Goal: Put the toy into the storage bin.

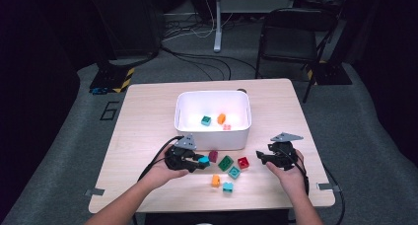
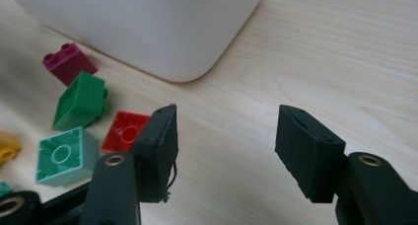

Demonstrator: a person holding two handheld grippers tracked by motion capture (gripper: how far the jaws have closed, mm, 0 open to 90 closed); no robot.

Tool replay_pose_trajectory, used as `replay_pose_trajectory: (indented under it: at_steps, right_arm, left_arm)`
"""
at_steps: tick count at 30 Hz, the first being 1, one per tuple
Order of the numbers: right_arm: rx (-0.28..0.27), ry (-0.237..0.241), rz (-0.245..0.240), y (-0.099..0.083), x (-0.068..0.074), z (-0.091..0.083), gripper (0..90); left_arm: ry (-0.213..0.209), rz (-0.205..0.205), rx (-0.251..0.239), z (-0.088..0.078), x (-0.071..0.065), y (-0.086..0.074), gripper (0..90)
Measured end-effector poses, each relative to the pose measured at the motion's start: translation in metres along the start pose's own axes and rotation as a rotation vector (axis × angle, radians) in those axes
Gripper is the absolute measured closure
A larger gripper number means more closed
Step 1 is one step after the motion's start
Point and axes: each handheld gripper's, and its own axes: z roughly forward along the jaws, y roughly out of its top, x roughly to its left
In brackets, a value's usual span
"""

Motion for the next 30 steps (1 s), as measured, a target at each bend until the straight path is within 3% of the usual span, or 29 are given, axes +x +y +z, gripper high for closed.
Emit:
replay_pose_trajectory:
  at_steps: [5,15,30]
  right_arm:
    - [0.011,0.03,0.008,0.001,0.001,-0.001,44.4]
    - [-0.019,0.015,0.003,0.001,0.001,-0.002,43.7]
    - [0.0,0.022,0.002,0.001,0.001,-0.002,40.9]
  left_arm:
    - [0.002,-0.018,-0.016,-0.009,0.002,0.007,67.2]
    - [0.024,-0.035,-0.047,-0.031,0.01,0.028,67.2]
    - [0.043,-0.046,-0.069,-0.056,0.031,0.066,67.2]
